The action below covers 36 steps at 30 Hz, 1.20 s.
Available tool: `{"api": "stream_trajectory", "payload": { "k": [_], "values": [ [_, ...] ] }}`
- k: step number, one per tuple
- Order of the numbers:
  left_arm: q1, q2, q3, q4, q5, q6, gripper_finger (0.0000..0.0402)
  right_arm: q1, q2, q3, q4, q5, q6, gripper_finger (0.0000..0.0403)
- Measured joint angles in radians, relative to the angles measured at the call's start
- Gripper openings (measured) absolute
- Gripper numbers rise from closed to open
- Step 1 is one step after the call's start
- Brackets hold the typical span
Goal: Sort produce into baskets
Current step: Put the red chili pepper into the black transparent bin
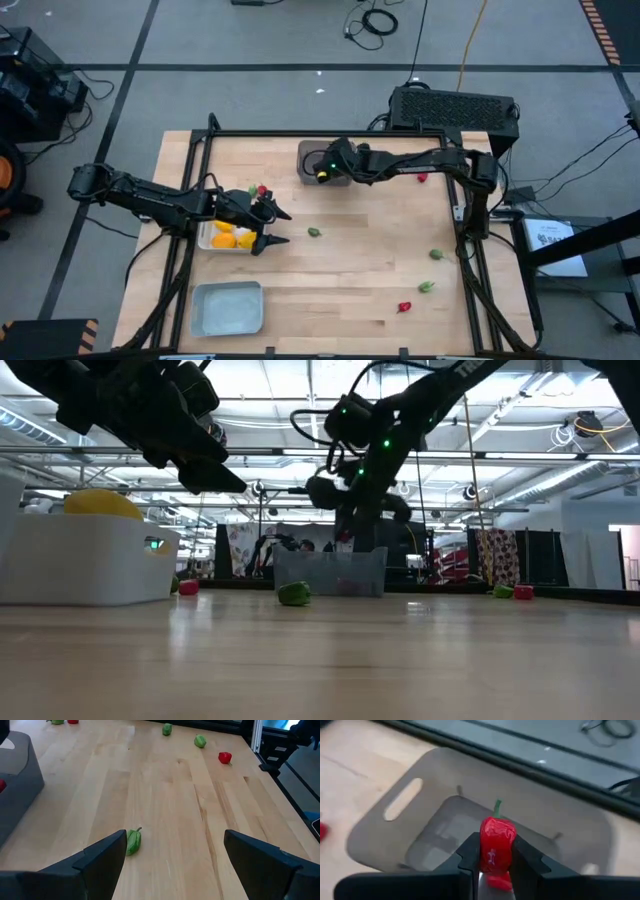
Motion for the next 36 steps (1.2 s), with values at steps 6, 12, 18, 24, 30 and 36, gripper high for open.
{"api": "stream_trajectory", "payload": {
  "k": [6,12,18,24,30,36],
  "values": [
    [0.000,0.000,0.000,0.002,0.000,0.001,0.0341,-0.007,0.029,0.000,0.032,-0.067,-0.024,0.0078],
    [0.000,0.000,0.000,0.002,0.000,0.002,0.0341,-0.007,0.029,0.000,0.064,-0.067,-0.057,0.0126],
    [0.000,0.000,0.000,0.002,0.000,0.002,0.0341,-0.007,0.029,0.000,0.062,-0.066,-0.051,0.0176],
    [0.000,0.000,0.000,-0.035,0.000,0.001,0.0341,-0.007,0.029,0.007,0.061,-0.148,-0.056,0.0203],
    [0.001,0.000,0.000,-0.074,-0.030,-0.003,0.0341,-0.005,0.028,0.071,0.004,-0.339,-0.083,0.0207],
    [0.001,0.000,0.000,-0.081,-0.043,-0.034,0.0341,0.005,-0.018,0.232,-0.385,-0.425,-0.119,0.0203]
  ]
}}
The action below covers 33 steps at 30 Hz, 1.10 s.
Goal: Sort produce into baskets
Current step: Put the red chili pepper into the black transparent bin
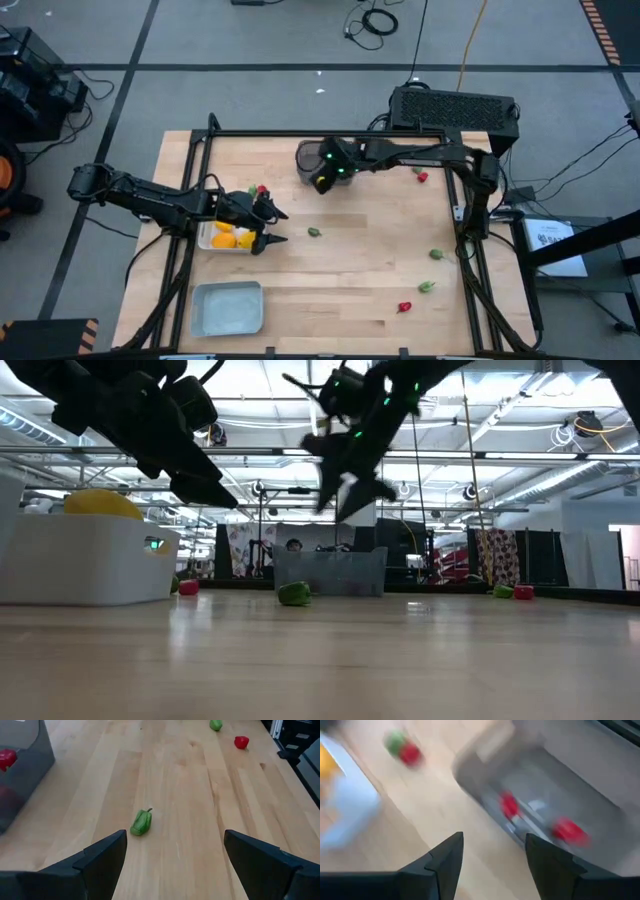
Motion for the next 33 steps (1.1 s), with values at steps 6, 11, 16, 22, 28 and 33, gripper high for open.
{"api": "stream_trajectory", "payload": {
  "k": [6,11,16,22,28,33],
  "values": [
    [-0.004,0.004,0.000,-0.002,-0.016,-0.052,0.0341,0.056,-0.081,0.073,-0.330,0.046,-0.093,0.0203],
    [-0.033,0.004,0.000,-0.002,-0.019,-0.079,0.0341,0.068,-0.167,0.073,-0.593,0.084,-0.096,0.0203],
    [-0.053,0.004,0.000,0.038,-0.049,-0.078,0.0341,0.035,-0.271,0.006,-0.746,0.204,-0.060,0.0203],
    [-0.048,0.004,-0.001,0.294,-0.125,-0.046,0.0341,-0.078,-0.381,-0.152,-0.717,0.202,-0.117,0.0203],
    [-0.011,0.031,0.000,0.660,-0.094,0.126,0.0341,-0.171,-0.399,-0.233,-0.695,0.204,-0.106,0.0203],
    [-0.010,0.097,0.000,0.672,-0.104,0.107,0.0341,-0.193,-0.395,-0.251,-0.640,0.203,-0.120,0.0203]
  ]
}}
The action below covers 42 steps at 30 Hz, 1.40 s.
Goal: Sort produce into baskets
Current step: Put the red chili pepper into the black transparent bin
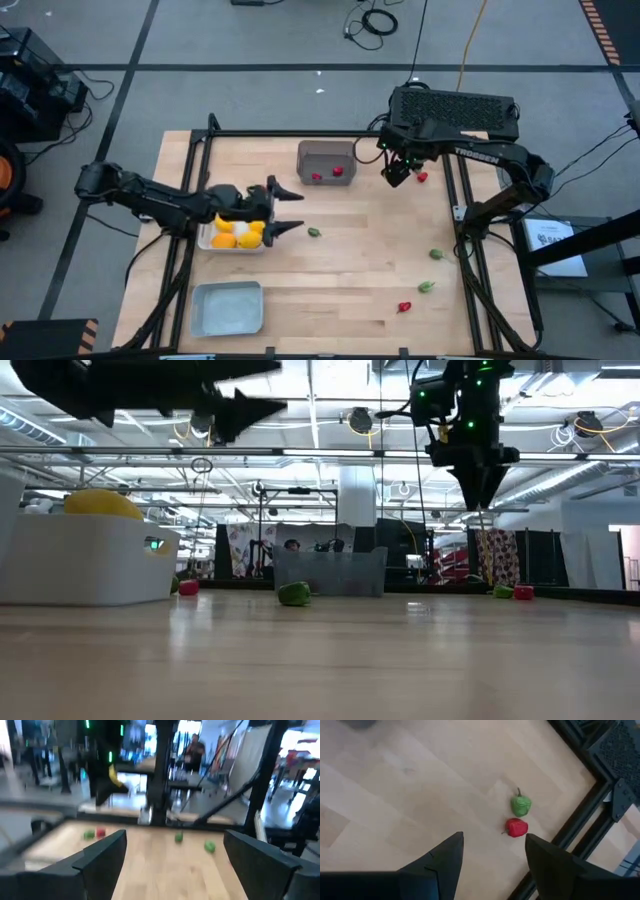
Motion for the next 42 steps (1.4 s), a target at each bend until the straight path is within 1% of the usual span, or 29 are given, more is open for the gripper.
{"api": "stream_trajectory", "payload": {
  "k": [4,6,9,11,13,15,19,22,24,27,31,36,42],
  "values": [
    [-0.002,0.089,0.000,0.013,-0.040,-0.048,0.0341,-0.016,0.001,0.000,0.017,-0.009,0.000,0.0203],
    [0.008,0.113,0.000,0.012,-0.048,-0.051,0.0341,-0.022,0.001,0.000,0.028,-0.065,0.008,0.0203],
    [0.025,0.117,0.000,0.010,-0.050,-0.051,0.0341,-0.018,0.001,0.000,-0.012,-0.158,0.072,0.0203],
    [0.043,0.097,0.000,-0.005,-0.052,-0.042,0.0341,0.001,0.001,0.000,-0.052,-0.149,0.141,0.0203],
    [0.065,0.056,0.000,-0.043,-0.069,-0.029,0.0341,0.017,0.001,-0.014,-0.050,-0.105,0.183,0.0203],
    [0.091,0.005,0.001,-0.144,-0.086,-0.034,0.0341,0.021,0.002,-0.043,-0.033,-0.087,0.198,0.0203],
    [0.127,-0.110,0.001,-0.439,-0.122,-0.109,0.0341,-0.002,0.002,-0.120,0.022,-0.101,0.220,0.0203],
    [0.132,-0.163,0.001,-0.649,-0.222,-0.149,0.0341,-0.050,0.002,-0.186,0.075,-0.102,0.279,0.0203],
    [0.133,-0.185,0.000,-0.745,-0.280,-0.179,0.0341,-0.082,0.002,-0.229,0.115,-0.100,0.312,0.0203],
    [0.129,-0.194,0.000,-0.827,-0.279,-0.203,0.0341,-0.117,0.002,-0.289,0.206,-0.101,0.326,0.0203],
    [0.114,-0.194,0.000,-0.839,-0.258,-0.205,0.0341,-0.160,0.002,-0.340,0.254,-0.103,0.324,0.0203],
    [0.114,-0.195,0.000,-0.761,-0.253,-0.158,0.0341,-0.210,0.002,-0.375,0.272,-0.101,0.345,0.0203],
    [0.113,-0.194,0.000,-0.725,-0.190,-0.128,0.0341,-0.280,0.002,-0.413,0.325,-0.100,0.326,0.0203]
  ]
}}
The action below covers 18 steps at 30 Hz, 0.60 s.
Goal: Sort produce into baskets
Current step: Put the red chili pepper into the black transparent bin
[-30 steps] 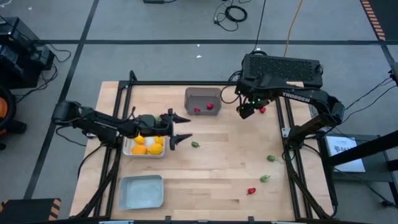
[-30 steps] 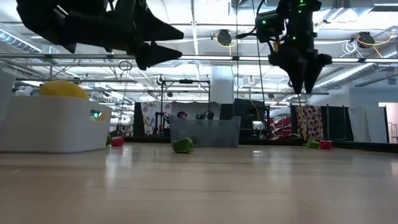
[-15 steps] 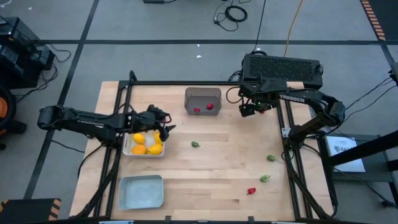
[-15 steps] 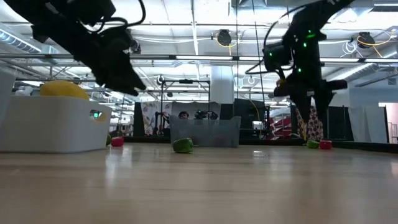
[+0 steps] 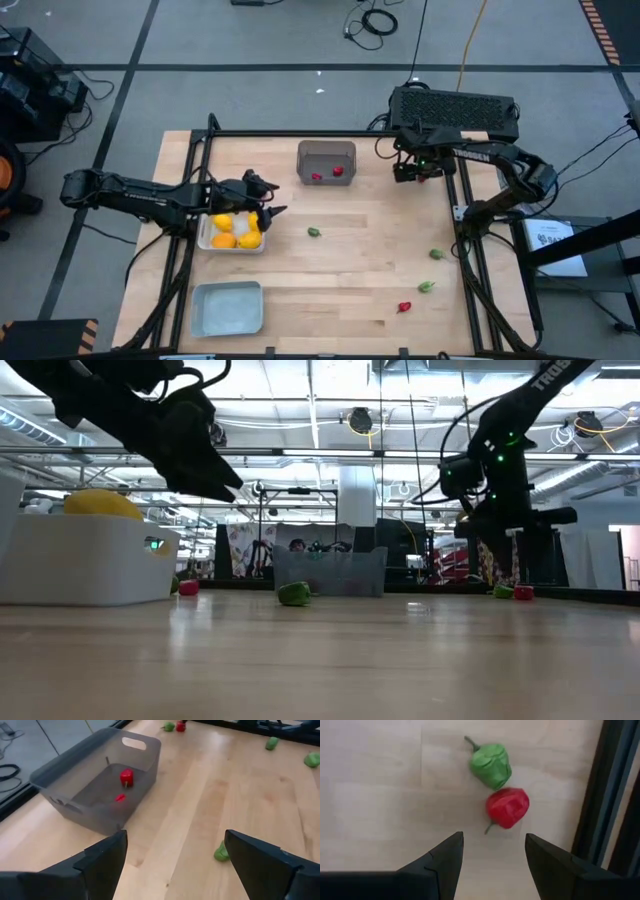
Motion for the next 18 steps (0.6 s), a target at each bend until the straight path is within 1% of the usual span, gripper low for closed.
{"api": "stream_trajectory", "payload": {
  "k": [10,18],
  "values": [
    [0.000,0.000,0.000,0.007,0.000,0.046,0.0341,-0.090,0.000,-0.047,0.104,-0.005,-0.058,0.0203],
    [0.003,0.000,0.000,0.055,-0.001,0.056,0.0341,-0.108,0.000,-0.099,0.162,-0.006,-0.075,0.0203]
  ]
}}
